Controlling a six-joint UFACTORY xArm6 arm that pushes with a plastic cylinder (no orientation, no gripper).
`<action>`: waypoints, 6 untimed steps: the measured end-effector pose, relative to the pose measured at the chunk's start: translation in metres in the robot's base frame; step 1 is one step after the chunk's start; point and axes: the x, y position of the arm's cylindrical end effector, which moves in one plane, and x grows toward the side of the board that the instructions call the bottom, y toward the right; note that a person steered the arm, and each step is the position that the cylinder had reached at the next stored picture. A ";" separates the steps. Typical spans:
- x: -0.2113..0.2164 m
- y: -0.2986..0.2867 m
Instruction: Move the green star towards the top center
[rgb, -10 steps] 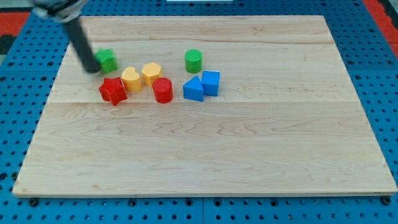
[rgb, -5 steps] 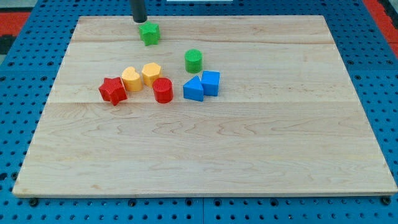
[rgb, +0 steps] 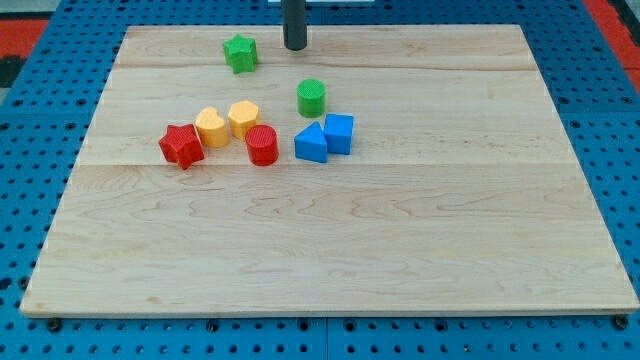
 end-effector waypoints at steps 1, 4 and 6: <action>0.000 0.002; 0.002 0.034; 0.001 0.048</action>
